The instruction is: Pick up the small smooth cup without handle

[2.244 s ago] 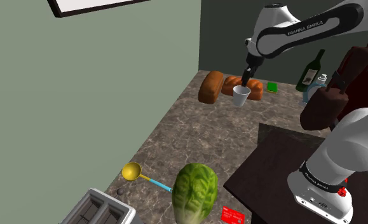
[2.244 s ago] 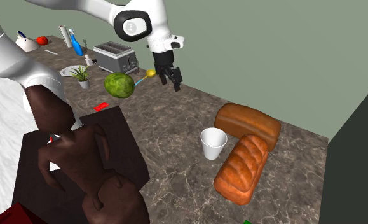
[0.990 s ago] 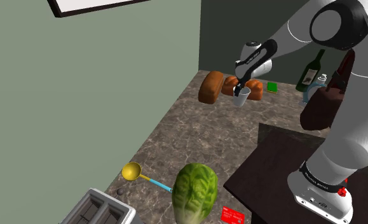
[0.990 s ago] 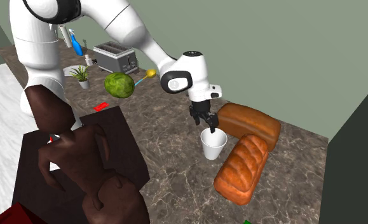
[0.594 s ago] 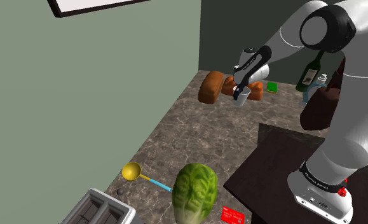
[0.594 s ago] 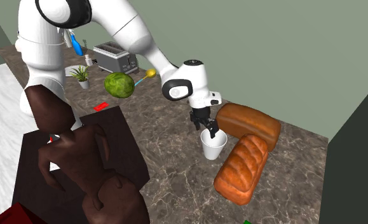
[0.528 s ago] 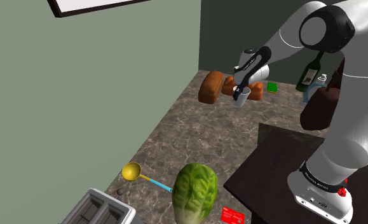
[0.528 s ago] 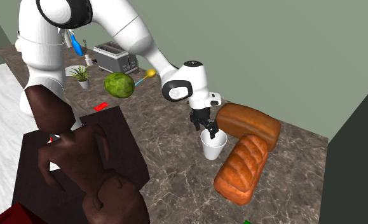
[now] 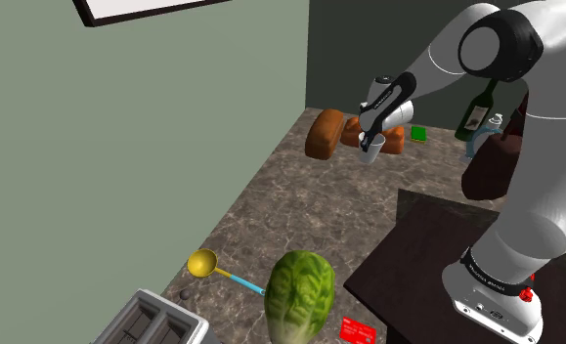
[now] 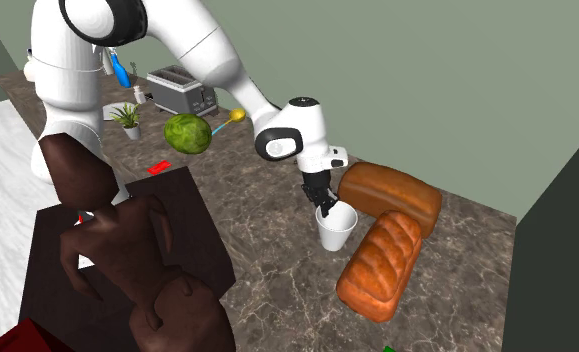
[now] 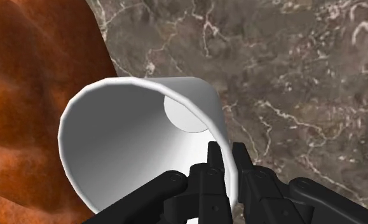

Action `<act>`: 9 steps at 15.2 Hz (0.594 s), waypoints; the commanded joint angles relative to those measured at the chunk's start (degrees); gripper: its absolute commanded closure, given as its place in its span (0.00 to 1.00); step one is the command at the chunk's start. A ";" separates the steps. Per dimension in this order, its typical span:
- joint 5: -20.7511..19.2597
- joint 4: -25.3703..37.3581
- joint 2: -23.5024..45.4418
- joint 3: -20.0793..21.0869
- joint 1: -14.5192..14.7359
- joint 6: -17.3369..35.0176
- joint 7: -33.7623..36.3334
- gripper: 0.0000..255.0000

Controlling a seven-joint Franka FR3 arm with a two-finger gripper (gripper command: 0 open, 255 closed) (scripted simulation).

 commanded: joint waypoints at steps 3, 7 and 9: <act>0.00 0.07 0.01 0.00 0.00 -0.09 0.00 1.00; -0.72 0.05 -2.61 -0.59 0.50 -2.65 0.21 1.00; -1.08 0.12 -3.89 -0.85 0.73 -3.97 0.32 1.00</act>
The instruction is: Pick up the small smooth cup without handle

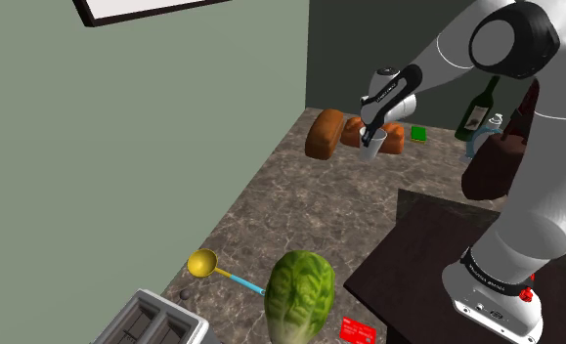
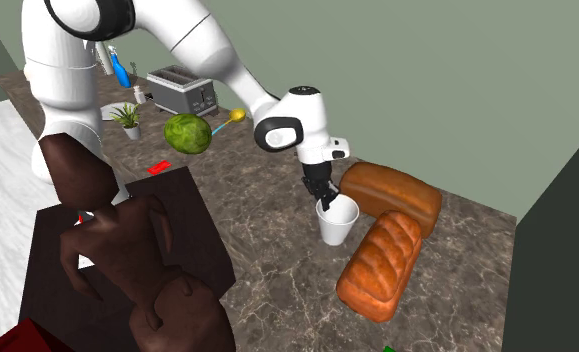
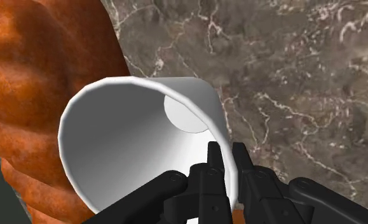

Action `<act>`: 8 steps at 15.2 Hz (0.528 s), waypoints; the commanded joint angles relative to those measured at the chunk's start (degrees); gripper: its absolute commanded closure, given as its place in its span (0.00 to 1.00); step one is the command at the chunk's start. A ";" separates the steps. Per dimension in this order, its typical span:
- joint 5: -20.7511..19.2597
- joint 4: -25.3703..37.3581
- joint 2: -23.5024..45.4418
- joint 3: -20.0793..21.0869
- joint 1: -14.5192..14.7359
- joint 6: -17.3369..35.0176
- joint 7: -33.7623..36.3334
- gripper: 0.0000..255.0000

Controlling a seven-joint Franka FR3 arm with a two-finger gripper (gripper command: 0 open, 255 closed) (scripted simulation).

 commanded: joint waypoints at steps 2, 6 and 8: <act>-0.50 0.17 -1.82 -0.35 0.26 -1.94 0.08 1.00; -1.20 0.56 -4.21 -0.74 0.63 -4.66 0.28 1.00; -1.53 0.82 -5.35 -0.90 0.79 -6.04 0.37 1.00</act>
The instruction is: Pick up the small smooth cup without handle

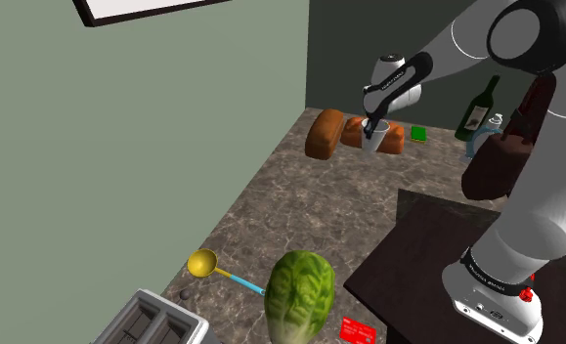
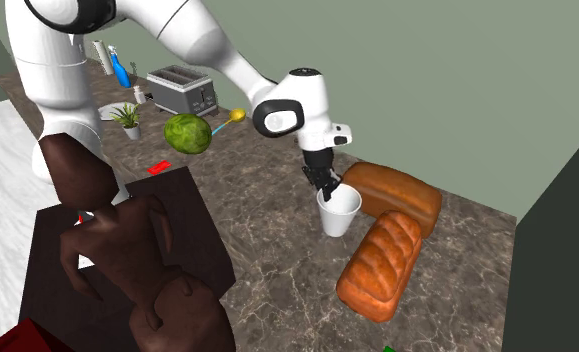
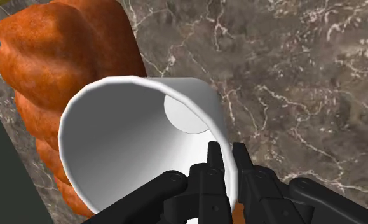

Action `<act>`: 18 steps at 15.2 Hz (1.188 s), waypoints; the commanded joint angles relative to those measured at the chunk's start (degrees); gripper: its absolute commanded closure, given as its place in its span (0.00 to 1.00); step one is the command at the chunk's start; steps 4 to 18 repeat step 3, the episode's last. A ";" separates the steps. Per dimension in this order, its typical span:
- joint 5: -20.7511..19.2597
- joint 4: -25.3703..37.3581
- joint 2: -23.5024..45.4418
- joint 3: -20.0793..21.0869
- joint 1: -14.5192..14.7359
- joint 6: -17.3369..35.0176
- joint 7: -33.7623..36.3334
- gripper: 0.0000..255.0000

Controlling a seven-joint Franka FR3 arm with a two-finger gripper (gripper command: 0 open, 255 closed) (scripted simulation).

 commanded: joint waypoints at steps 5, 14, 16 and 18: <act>-0.38 0.39 -1.22 -0.14 0.22 -1.59 0.19 1.00; -0.38 0.39 -1.22 -0.14 0.22 -1.59 0.19 1.00; -0.38 0.39 -1.22 -0.14 0.22 -1.59 0.19 1.00; -0.38 0.39 -1.22 -0.14 0.22 -1.59 0.19 1.00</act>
